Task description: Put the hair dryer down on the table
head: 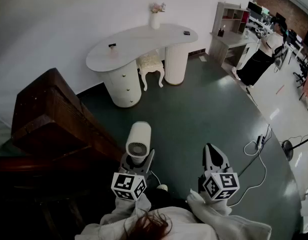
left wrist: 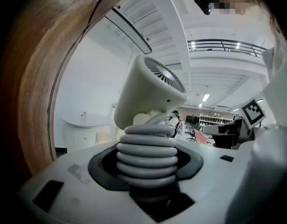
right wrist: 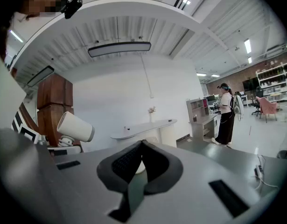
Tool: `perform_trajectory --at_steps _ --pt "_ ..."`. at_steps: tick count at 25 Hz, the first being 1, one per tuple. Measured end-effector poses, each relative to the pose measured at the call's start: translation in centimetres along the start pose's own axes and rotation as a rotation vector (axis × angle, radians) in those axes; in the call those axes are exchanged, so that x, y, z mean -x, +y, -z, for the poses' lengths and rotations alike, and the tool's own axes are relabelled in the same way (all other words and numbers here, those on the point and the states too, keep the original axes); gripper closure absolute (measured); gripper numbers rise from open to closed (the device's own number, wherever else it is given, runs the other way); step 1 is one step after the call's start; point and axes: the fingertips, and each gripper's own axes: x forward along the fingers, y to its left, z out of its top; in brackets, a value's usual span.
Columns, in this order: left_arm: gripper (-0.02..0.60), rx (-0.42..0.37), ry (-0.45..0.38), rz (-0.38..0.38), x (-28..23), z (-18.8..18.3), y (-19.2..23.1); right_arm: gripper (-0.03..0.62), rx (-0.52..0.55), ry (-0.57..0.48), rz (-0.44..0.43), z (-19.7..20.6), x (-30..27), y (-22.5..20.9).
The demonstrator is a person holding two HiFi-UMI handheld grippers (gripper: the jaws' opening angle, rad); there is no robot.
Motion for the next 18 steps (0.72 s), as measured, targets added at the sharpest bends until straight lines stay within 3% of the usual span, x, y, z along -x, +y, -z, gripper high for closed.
perform_trajectory --at_steps 18 --pt "0.364 -0.003 0.012 0.048 -0.4 -0.2 1.3 0.546 -0.07 0.019 0.049 1.5 -1.7 1.4"
